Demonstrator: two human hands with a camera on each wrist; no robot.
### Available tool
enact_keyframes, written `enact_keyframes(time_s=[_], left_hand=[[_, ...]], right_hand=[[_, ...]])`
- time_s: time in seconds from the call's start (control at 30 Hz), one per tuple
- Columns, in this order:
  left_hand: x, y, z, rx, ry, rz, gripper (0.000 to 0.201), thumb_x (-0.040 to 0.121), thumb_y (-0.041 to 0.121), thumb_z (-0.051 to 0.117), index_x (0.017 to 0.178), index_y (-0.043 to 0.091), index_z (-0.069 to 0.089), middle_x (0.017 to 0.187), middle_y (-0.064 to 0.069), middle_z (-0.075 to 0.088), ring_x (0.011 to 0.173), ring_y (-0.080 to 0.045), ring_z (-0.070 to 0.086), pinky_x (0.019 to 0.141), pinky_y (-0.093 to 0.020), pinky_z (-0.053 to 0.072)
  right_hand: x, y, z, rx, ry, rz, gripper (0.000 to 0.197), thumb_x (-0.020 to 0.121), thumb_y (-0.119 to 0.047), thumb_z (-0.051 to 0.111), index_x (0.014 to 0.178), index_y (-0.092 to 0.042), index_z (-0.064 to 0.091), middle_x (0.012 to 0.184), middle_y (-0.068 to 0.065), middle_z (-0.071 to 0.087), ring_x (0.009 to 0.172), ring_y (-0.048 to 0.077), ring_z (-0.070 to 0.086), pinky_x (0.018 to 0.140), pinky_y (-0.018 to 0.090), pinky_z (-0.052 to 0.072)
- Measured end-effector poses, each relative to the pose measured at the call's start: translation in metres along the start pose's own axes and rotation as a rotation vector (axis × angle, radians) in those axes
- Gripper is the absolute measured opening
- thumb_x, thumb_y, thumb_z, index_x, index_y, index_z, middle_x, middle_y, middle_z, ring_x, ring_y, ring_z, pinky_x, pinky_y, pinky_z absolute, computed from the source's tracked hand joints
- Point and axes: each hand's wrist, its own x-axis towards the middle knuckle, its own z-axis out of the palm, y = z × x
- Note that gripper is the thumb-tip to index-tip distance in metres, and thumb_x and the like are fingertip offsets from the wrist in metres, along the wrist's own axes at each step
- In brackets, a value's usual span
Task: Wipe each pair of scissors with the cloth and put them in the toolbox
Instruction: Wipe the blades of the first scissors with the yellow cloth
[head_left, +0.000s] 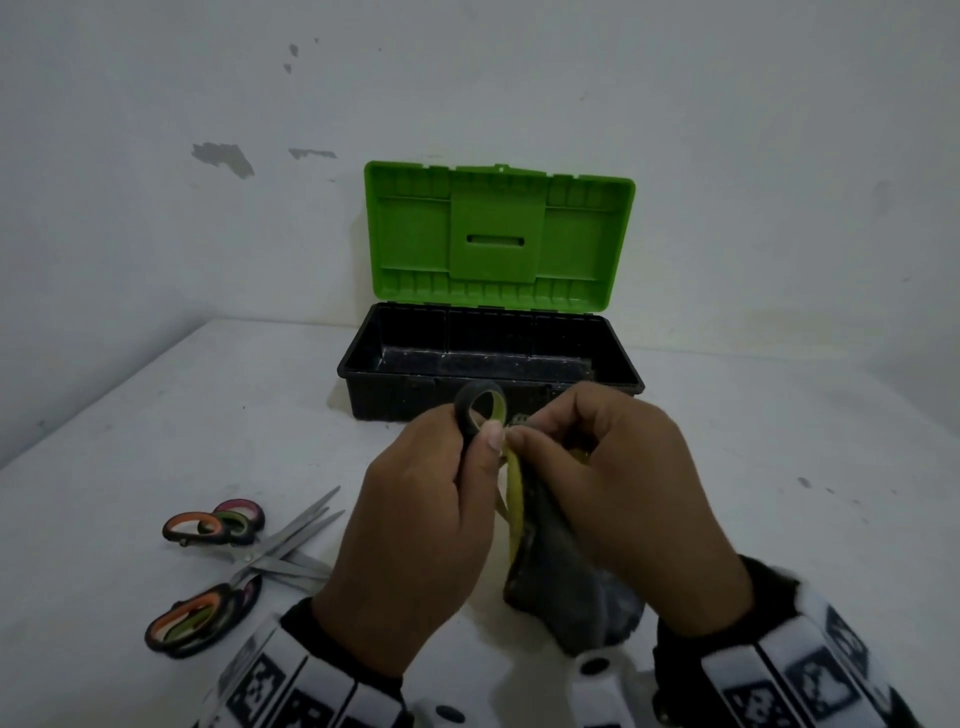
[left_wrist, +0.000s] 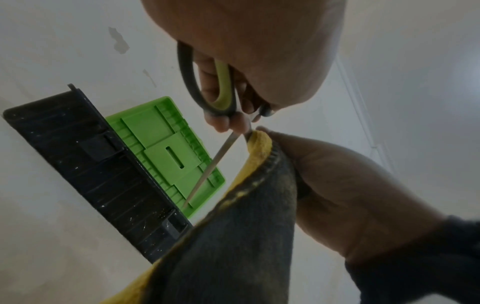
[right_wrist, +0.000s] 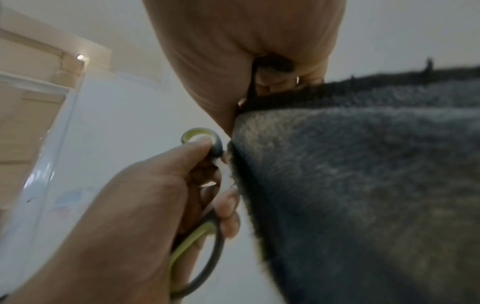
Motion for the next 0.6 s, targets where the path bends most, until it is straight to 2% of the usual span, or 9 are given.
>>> enact_keyframes(time_s=[0.17,0.3,0.4,0.47,0.5,0.53,0.6], left_hand=[[-0.002,-0.001,-0.004,-0.016,-0.023,-0.024,0.032,0.098,0.030,0.042,0.073,0.015,0.054,0.053,0.005,0.049,0.051,-0.012,0.053,0.050,-0.014,0.044],[-0.001,0.002,-0.005,-0.103,-0.013,-0.126,0.036,0.099,0.035,0.040,0.075,0.015,0.057,0.050,-0.001,0.053,0.046,-0.012,0.055,0.046,-0.019,0.046],[0.004,0.007,-0.009,-0.338,-0.017,-0.368,0.037,0.102,0.034,0.041,0.080,0.012,0.060,0.049,-0.015,0.054,0.040,-0.019,0.056,0.044,-0.030,0.049],[0.007,0.006,-0.011,-0.488,-0.013,-0.565,0.036,0.101,0.030,0.042,0.082,0.006,0.061,0.058,-0.031,0.050,0.041,-0.024,0.056,0.043,-0.029,0.048],[0.008,0.005,-0.012,-0.542,-0.019,-0.649,0.036,0.101,0.030,0.042,0.084,0.004,0.062,0.062,-0.034,0.049,0.042,-0.025,0.055,0.042,-0.027,0.047],[0.010,0.004,-0.011,-0.579,-0.036,-0.718,0.037,0.101,0.030,0.042,0.086,0.003,0.062,0.061,-0.033,0.051,0.043,-0.026,0.055,0.043,-0.026,0.046],[0.011,0.003,-0.009,-0.632,-0.082,-0.814,0.038,0.101,0.032,0.041,0.088,0.004,0.063,0.057,-0.022,0.055,0.045,-0.027,0.056,0.045,-0.027,0.046]], right_hand=[[0.021,0.020,-0.011,-0.056,0.116,0.045,0.016,0.079,-0.033,0.077,0.069,-0.025,0.069,0.065,-0.015,0.066,0.065,-0.003,0.061,0.057,0.007,0.043],[0.032,0.033,-0.021,-0.077,0.183,0.055,0.015,0.081,-0.034,0.076,0.071,-0.025,0.069,0.065,-0.014,0.067,0.063,0.000,0.062,0.056,0.008,0.043],[0.029,0.032,-0.028,0.014,0.243,0.021,0.010,0.081,-0.030,0.076,0.075,-0.024,0.071,0.067,-0.013,0.069,0.064,0.001,0.064,0.057,0.008,0.045],[0.019,0.025,-0.028,0.050,0.219,-0.060,0.007,0.080,-0.026,0.076,0.076,-0.023,0.071,0.067,-0.014,0.068,0.065,0.001,0.063,0.059,0.006,0.043],[0.014,0.021,-0.026,0.068,0.192,-0.107,0.007,0.079,-0.024,0.077,0.076,-0.023,0.071,0.068,-0.015,0.067,0.067,0.000,0.062,0.061,0.005,0.042],[0.009,0.017,-0.024,0.078,0.156,-0.157,0.007,0.078,-0.021,0.078,0.076,-0.023,0.071,0.069,-0.016,0.067,0.068,-0.001,0.061,0.064,0.005,0.041],[0.000,0.010,-0.016,0.041,0.079,-0.252,0.010,0.076,-0.021,0.080,0.078,-0.026,0.071,0.074,-0.022,0.067,0.074,-0.005,0.061,0.069,0.003,0.041]])
